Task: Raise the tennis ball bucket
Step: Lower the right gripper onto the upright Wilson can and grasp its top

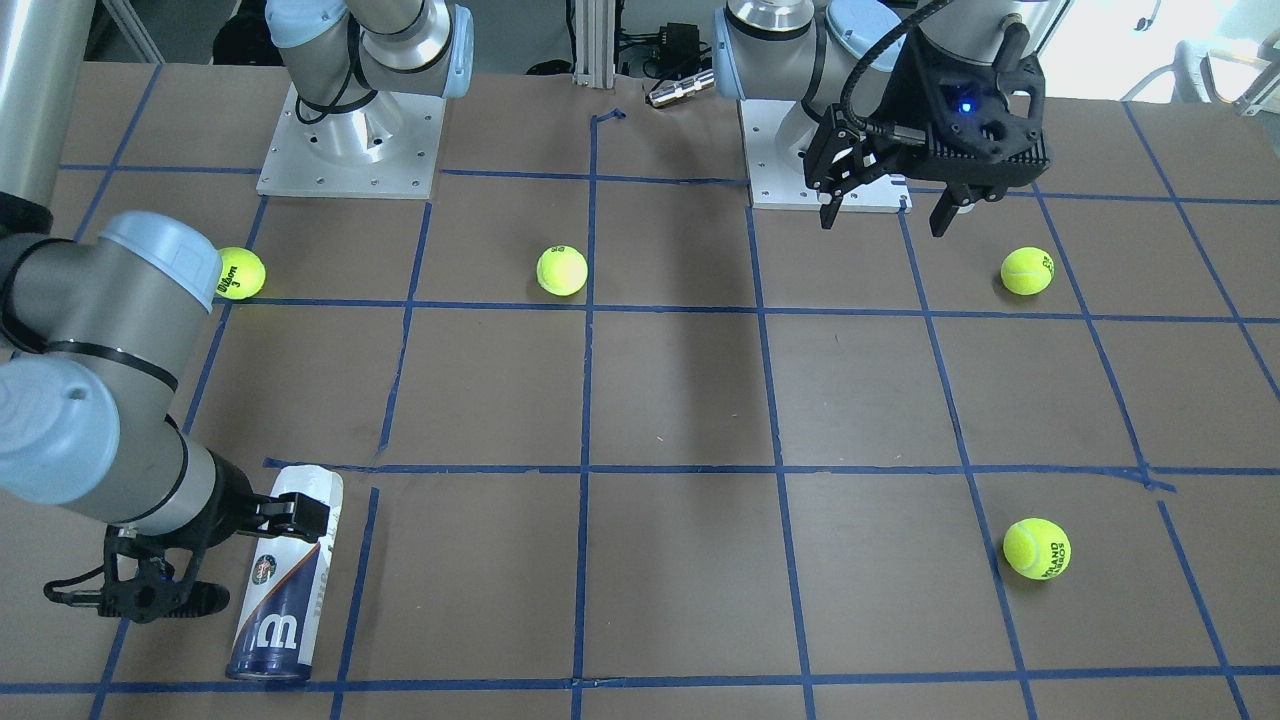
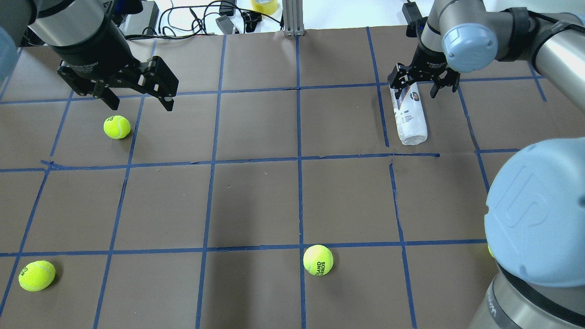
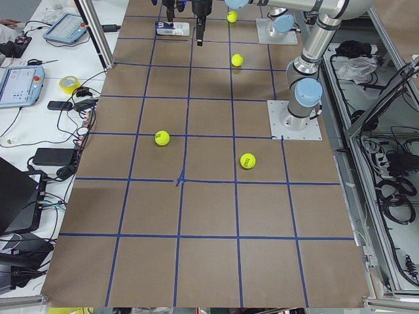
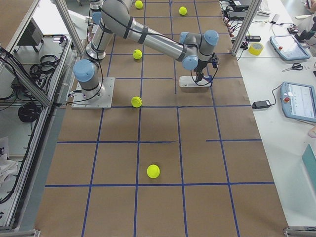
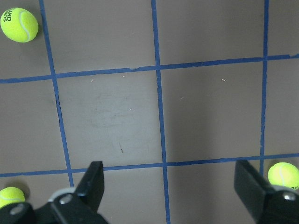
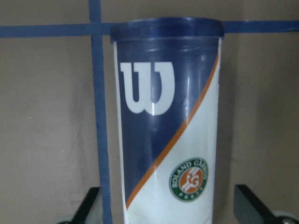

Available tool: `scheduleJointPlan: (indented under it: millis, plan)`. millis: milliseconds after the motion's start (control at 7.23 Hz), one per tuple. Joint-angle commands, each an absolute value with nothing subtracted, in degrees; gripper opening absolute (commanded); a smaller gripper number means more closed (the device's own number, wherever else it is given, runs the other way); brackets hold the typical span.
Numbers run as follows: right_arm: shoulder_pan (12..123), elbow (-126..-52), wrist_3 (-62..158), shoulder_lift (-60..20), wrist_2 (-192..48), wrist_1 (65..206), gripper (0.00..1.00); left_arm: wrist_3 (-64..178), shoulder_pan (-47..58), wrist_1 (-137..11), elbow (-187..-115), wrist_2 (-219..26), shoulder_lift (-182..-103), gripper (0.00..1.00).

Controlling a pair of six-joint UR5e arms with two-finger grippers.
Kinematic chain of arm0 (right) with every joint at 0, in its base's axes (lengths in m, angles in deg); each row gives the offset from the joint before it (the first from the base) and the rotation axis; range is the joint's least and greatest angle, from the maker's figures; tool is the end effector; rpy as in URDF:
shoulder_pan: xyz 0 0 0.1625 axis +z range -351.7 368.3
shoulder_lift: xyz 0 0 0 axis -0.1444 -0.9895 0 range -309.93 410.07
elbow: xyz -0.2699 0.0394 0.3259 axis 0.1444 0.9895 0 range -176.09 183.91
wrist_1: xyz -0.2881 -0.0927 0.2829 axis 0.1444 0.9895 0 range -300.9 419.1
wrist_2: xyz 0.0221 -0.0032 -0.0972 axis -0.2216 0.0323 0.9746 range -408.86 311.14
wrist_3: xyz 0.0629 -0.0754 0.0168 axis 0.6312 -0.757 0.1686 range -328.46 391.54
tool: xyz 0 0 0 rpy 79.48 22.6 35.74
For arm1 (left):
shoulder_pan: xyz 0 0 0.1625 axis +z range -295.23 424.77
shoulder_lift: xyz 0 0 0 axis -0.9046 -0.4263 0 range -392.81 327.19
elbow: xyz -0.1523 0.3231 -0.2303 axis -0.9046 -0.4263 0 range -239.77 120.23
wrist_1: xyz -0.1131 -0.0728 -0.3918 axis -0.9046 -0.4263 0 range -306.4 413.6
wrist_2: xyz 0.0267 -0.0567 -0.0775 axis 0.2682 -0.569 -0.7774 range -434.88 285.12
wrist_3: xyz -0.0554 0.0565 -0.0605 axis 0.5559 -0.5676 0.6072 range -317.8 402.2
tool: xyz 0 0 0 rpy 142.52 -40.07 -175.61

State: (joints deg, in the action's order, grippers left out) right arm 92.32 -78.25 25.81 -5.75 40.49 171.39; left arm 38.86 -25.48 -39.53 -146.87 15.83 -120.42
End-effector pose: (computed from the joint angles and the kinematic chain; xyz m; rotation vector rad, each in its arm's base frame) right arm 0.0625 -0.6930 0.2336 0.0074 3.1212 0.1079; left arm -0.1343 -0.4756 0.5275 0.0975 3.1262 -0.0584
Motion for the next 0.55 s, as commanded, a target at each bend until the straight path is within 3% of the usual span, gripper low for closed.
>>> scheduleJointPlan:
  millis: [0,277,415]
  plan:
    - [92.33,-79.05,26.01,-3.81,40.53,173.17,1.00,38.86,-25.50,-39.48,-146.87,15.83,-120.52,1.00]
    - [92.33,-80.63,25.83,-3.11,40.62,177.30,0.97,38.94,-25.50,-39.48,-146.87,15.74,-120.69,1.00]
    - [92.33,-80.64,25.83,-3.11,40.70,177.31,0.87,39.03,-25.50,-39.39,-146.87,15.83,-120.87,1.00]
